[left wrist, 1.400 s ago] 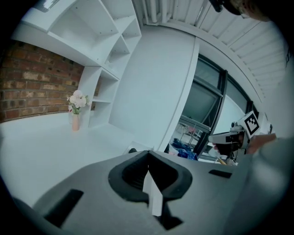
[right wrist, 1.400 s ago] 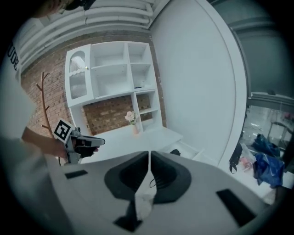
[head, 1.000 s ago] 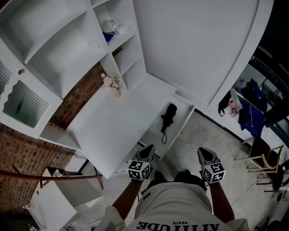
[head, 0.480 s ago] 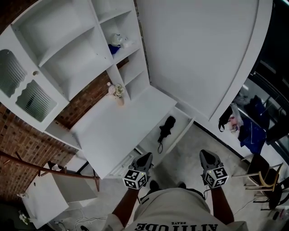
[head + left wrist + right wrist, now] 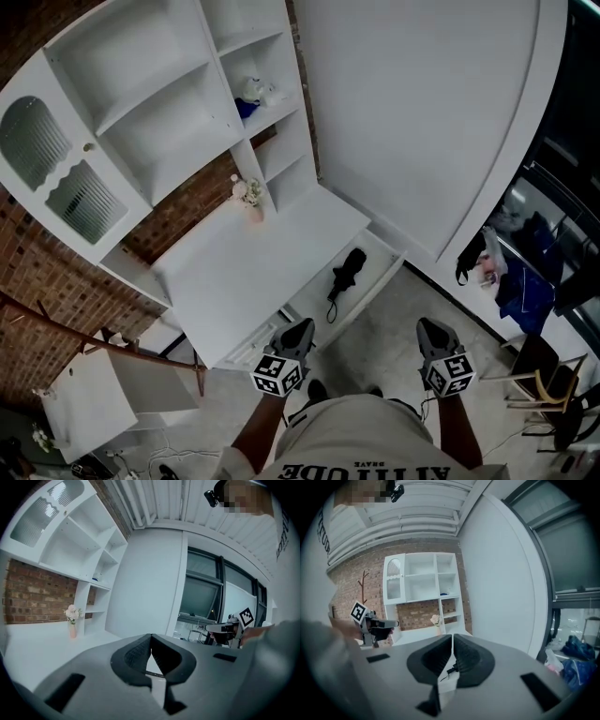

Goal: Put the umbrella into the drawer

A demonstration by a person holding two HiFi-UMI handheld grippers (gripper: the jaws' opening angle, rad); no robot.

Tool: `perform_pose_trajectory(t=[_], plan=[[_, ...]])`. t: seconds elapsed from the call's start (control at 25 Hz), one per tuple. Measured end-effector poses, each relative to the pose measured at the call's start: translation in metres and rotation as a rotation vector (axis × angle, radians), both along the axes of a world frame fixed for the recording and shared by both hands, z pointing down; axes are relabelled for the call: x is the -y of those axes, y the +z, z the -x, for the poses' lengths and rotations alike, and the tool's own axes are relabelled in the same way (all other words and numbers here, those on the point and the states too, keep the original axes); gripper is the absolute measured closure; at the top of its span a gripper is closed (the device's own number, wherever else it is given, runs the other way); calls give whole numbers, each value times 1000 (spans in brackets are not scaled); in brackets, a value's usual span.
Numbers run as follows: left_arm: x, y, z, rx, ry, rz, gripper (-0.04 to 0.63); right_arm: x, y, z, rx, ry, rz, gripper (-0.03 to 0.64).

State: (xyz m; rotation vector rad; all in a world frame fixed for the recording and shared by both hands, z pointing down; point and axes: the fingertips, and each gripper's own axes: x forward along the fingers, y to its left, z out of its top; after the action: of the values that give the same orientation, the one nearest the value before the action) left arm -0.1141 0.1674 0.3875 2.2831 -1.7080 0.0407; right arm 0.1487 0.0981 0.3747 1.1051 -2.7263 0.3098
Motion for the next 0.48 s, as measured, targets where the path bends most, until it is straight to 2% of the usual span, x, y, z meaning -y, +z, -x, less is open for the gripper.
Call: perform_pose_trajectory(t=[0.48], plan=[[-10,6,-3,-15,-11,21,569,-3,-2,-3,12,-8,7,581]])
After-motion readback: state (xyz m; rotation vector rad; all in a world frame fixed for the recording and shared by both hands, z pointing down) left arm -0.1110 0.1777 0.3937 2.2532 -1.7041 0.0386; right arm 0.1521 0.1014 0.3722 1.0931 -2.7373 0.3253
